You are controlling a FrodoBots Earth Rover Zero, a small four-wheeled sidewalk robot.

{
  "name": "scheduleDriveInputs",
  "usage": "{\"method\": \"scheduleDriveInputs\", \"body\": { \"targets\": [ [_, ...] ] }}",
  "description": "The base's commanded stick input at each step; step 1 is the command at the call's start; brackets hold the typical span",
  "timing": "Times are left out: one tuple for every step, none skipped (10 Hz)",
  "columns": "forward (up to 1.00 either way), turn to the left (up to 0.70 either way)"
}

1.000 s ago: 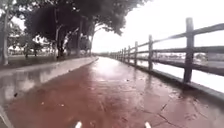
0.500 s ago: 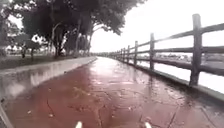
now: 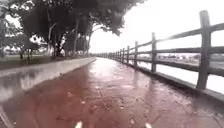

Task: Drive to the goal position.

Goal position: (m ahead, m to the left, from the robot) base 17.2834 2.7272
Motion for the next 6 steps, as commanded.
{"method": "scheduleDriveInputs", "body": {
  "targets": [
    [0.50, 0.00],
    [0.50, 0.00],
    [0.50, 0.00],
    [0.50, 0.00],
    [0.50, 0.00],
    [0.50, 0.00]
  ]
}}
